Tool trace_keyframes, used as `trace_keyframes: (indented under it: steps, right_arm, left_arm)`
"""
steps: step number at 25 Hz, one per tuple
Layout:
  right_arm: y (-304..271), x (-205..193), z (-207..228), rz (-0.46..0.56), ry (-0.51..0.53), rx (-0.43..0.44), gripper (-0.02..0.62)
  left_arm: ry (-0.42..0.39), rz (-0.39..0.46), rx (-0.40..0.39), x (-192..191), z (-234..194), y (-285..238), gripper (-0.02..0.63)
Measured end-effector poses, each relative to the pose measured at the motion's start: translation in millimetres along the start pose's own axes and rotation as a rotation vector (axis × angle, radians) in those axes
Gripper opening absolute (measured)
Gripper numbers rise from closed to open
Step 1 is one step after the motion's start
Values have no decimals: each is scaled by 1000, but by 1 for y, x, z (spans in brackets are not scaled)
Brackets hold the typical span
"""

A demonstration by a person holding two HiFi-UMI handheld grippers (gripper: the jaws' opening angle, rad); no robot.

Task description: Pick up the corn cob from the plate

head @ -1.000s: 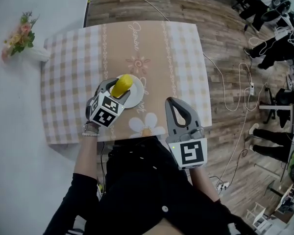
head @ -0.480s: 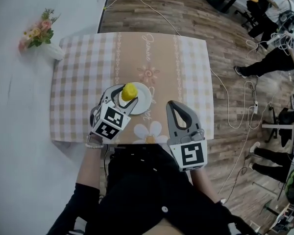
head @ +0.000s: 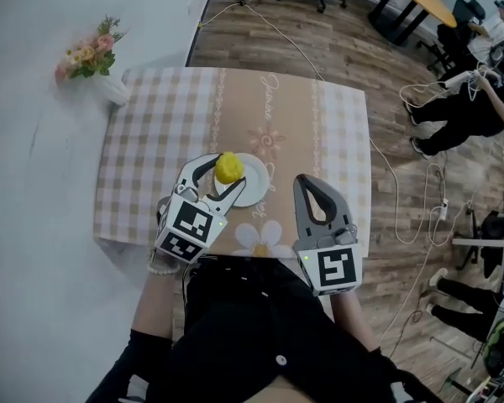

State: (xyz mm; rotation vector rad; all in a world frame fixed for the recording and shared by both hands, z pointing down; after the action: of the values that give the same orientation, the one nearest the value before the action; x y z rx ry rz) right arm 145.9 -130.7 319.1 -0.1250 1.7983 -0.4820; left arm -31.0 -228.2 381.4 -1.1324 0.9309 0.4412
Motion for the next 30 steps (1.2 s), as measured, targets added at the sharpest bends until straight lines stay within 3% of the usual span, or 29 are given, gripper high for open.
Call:
trace_keyframes:
  steps: [12,30]
  right_arm:
    - [-10,11,4,35,14,39,40]
    - [-11,18,2,48,47,72,40]
  left_arm:
    - [-16,94,54,30,5,40,255]
    - [-15,108,74,32,21,58,255]
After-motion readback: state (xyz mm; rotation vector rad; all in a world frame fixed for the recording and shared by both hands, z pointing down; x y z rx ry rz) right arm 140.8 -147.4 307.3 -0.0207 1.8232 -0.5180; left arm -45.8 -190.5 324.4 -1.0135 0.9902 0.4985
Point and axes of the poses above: the fingertips, and each gripper's own axes: y backward along the fingers, z to its right, x out of its top, the point moved 9 cm from there along y, backward along the fingers, and after that the axes turned 7 degrees about -z, right-handed, at the moved point
